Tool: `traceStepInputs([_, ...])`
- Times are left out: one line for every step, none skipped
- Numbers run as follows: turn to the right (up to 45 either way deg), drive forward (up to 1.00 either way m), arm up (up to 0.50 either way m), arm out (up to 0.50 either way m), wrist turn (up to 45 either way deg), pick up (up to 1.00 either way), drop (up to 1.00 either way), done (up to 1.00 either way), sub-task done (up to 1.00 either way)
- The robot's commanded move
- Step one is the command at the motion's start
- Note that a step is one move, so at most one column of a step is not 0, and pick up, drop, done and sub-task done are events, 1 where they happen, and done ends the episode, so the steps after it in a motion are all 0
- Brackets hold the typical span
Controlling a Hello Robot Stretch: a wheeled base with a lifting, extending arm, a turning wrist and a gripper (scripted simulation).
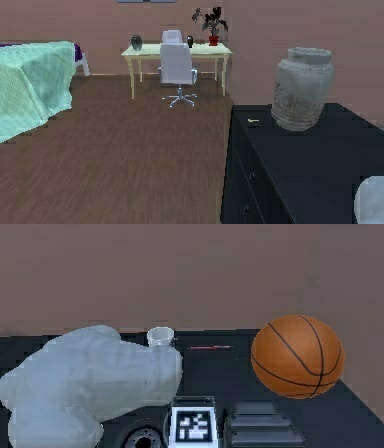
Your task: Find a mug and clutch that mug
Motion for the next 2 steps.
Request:
traceStepInputs([0.0, 0.00, 0.00, 0.32, 0.0, 0.00, 0.00, 0.00, 0.00])
traceStepInputs([0.0, 0.00, 0.00, 0.00, 45.0, 0.00, 0.00, 0.00, 0.00])
